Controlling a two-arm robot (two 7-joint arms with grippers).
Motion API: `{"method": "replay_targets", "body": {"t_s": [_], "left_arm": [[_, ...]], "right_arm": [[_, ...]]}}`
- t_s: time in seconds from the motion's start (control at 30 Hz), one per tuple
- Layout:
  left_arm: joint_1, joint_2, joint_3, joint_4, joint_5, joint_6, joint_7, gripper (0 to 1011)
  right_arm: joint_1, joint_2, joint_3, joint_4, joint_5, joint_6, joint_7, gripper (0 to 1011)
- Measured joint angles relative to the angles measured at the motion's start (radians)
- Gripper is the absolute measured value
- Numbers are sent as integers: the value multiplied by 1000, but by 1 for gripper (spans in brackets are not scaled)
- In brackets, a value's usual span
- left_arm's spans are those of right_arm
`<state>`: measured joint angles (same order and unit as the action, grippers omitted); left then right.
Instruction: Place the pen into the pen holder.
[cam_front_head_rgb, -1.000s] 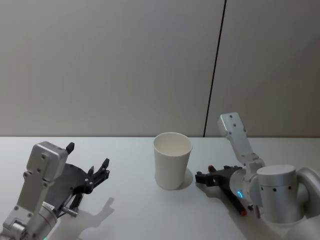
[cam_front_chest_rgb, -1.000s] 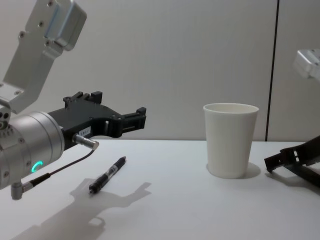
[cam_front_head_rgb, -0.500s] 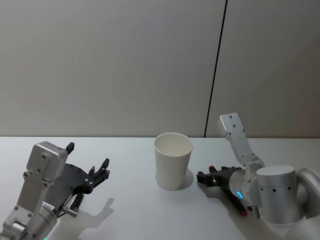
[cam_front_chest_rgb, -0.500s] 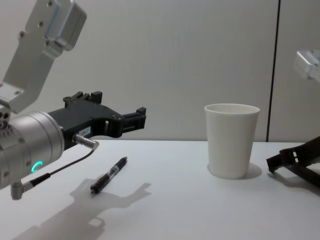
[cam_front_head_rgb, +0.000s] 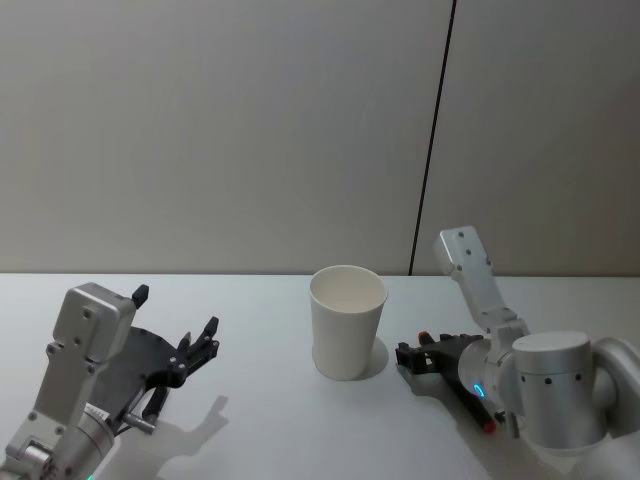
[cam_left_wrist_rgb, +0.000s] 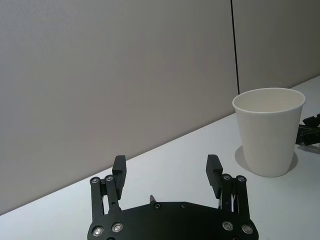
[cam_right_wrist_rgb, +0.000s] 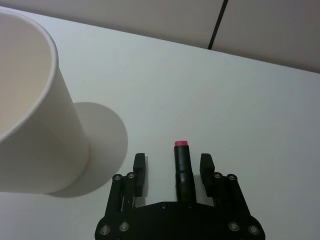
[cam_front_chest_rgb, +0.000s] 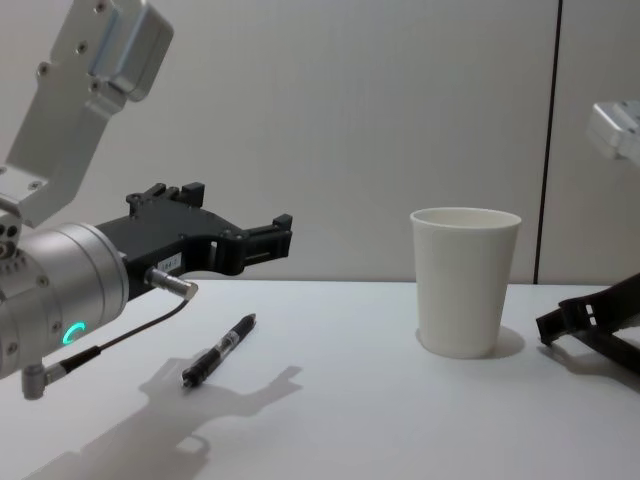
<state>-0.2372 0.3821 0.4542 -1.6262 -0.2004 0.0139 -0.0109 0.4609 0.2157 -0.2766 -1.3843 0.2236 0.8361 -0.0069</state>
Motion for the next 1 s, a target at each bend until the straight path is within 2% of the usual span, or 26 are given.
{"method": "replay_targets", "body": {"t_s": [1.0], "left_arm": [[0, 0, 0, 0, 0, 0, 0, 1004]], "right_arm": [[-1, 0, 0, 2, 0, 0, -1, 477]]}}
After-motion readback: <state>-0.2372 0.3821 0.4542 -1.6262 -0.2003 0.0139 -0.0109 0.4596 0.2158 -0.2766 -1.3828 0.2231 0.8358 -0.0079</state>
